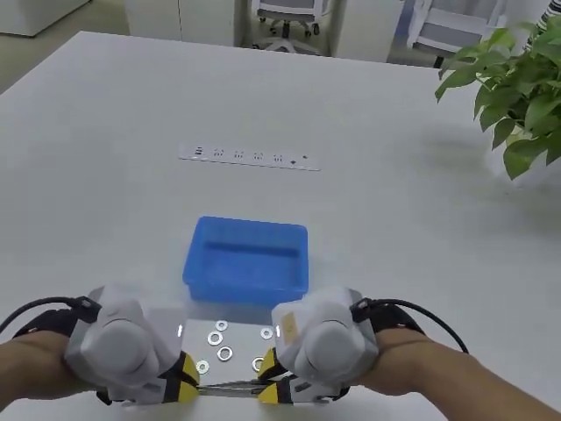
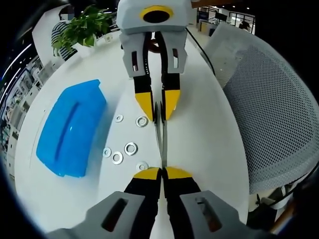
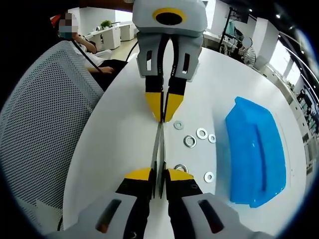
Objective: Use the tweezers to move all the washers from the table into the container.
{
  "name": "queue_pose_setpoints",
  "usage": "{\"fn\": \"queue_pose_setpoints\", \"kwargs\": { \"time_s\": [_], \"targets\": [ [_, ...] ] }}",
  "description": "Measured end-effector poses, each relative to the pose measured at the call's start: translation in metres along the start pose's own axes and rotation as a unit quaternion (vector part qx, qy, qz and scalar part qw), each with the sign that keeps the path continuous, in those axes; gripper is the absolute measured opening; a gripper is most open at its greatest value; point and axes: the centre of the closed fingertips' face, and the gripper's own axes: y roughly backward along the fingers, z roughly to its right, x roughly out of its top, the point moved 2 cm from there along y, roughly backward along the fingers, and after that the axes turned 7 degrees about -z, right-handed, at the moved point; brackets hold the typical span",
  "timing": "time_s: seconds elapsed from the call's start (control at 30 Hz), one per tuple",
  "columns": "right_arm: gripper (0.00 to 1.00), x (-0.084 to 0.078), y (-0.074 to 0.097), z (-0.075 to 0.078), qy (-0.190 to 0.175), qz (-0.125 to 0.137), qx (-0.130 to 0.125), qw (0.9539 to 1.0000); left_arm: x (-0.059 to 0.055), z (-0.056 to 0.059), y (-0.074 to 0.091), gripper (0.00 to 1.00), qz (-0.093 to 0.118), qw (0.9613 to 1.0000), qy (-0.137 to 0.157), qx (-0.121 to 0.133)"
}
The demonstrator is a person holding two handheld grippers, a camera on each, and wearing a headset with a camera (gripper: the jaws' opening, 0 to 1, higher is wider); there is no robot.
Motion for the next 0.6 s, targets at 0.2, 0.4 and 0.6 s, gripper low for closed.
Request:
{"fn": "queue_pose_setpoints", "kwargs": {
  "time_s": [0.2, 0.4, 0.6],
  "targets": [
    [0.12, 0.0, 0.0, 0.0, -0.003, 0.0, -0.002, 1.0, -0.001, 0.0, 0.001, 0.06, 0.003, 1.0, -0.003, 0.004],
    [0.12, -0.001, 0.0, 0.0, -0.01, 0.004, -0.005, 0.9999, 0.001, -0.001, 0.005, 0.06, 0.006, 1.0, -0.004, 0.006],
    [0.12, -0.001, 0.0, -0.001, -0.01, 0.002, -0.008, 0.9999, 0.006, -0.001, 0.014, 0.06, 0.021, 0.9997, -0.007, 0.013]
  ]
}}
